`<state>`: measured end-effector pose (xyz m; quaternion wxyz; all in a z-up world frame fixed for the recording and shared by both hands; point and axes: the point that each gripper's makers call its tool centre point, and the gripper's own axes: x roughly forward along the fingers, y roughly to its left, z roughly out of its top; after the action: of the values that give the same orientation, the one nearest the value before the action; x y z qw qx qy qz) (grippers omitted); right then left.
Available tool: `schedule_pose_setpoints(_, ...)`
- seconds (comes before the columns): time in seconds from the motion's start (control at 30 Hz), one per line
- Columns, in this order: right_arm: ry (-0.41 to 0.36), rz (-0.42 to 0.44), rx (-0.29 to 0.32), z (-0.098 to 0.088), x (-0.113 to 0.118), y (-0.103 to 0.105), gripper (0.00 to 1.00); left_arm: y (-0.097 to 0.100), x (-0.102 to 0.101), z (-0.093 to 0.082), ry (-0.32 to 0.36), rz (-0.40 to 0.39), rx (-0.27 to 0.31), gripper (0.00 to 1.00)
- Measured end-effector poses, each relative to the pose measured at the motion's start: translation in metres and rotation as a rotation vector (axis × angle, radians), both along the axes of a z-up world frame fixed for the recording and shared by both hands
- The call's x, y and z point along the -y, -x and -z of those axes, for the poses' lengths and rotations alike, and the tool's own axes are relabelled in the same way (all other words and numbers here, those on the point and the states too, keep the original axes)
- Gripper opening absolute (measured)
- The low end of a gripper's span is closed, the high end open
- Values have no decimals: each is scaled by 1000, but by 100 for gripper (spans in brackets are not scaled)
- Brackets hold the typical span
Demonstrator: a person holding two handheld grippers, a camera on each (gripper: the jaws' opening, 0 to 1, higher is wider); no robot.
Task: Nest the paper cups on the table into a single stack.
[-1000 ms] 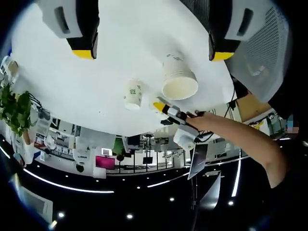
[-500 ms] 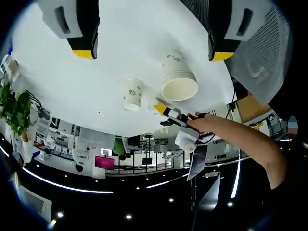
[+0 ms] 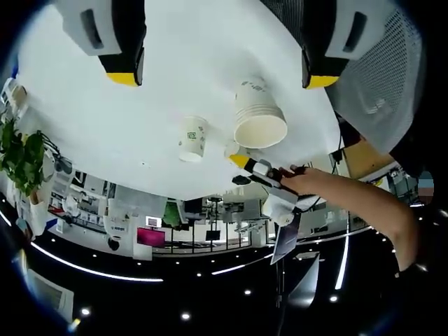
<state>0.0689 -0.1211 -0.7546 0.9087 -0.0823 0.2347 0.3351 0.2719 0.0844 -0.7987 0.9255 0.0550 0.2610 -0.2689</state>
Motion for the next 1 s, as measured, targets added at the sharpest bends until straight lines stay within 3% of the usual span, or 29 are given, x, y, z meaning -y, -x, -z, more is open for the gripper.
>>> schedule_pose_setpoints(0.13,3,-7,0,0,-1,1,94,5,-1,-3,17,-1,3,54)
schedule_pose_setpoints(0.27,4,-9,3,-1,-2,2,94,14,-3,-10,24,6,9,34)
schedule_pose_setpoints(0.37,3,-11,4,-1,-2,2,94,24,-2,-18,24,13,28,39)
schedule_pose_setpoints(0.63,7,-27,0,0,-5,4,94,44,-3,-25,68,20,25,27)
schedule_pose_setpoints(0.77,13,-35,0,1,-6,5,93,48,1,-27,145,33,10,20)
schedule_pose_setpoints(1.0,14,-35,1,1,-5,5,93,46,-5,-27,132,15,18,21)
